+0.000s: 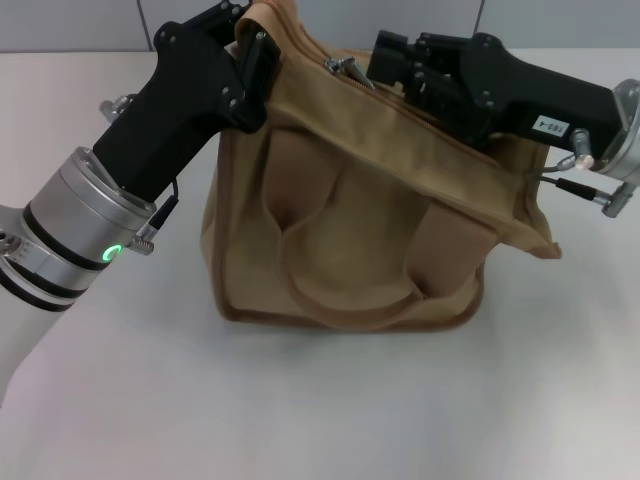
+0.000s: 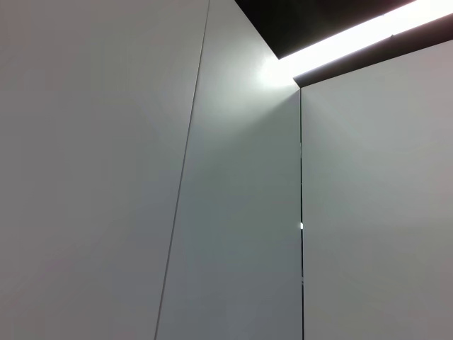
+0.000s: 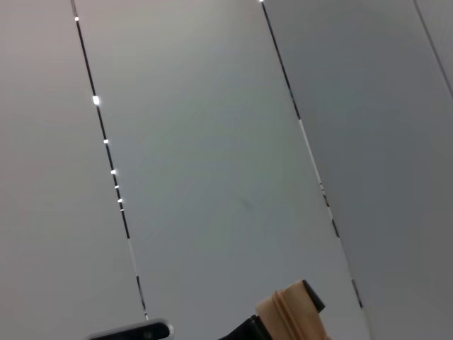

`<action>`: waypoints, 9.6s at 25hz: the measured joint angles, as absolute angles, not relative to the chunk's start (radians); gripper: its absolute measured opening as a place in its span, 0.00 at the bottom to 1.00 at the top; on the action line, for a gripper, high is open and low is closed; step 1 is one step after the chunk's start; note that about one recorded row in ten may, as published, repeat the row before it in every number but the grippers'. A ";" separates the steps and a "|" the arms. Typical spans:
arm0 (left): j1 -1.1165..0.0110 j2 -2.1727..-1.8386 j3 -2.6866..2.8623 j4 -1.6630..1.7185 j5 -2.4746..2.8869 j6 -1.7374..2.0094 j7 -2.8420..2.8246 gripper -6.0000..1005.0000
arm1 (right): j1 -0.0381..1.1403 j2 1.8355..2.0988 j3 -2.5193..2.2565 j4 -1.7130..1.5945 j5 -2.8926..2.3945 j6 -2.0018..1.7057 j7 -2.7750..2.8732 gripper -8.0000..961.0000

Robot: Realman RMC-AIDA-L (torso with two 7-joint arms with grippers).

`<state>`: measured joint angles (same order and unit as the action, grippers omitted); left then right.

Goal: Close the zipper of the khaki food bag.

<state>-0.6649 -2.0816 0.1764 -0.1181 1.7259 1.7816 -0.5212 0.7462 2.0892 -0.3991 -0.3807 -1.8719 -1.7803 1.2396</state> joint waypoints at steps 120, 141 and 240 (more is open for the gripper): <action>-0.668 -2.082 0.166 -0.144 1.727 1.781 -0.514 0.10 | 0.733 2.081 -0.699 -0.410 -1.706 -1.658 1.829 0.32; -0.669 -2.082 0.163 -0.144 1.727 1.763 -0.514 0.10 | 0.722 2.082 -0.705 -0.418 -1.677 -1.555 1.737 0.32; -0.680 -2.082 0.163 -0.156 1.727 1.736 -0.514 0.11 | 0.634 2.083 -0.862 -0.405 -1.468 -1.648 1.500 0.45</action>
<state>-0.6798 -2.0816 0.1626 -0.1564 1.7274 1.7360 -0.5138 0.6341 2.0826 -0.8616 -0.4055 -1.4682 -1.6481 1.5003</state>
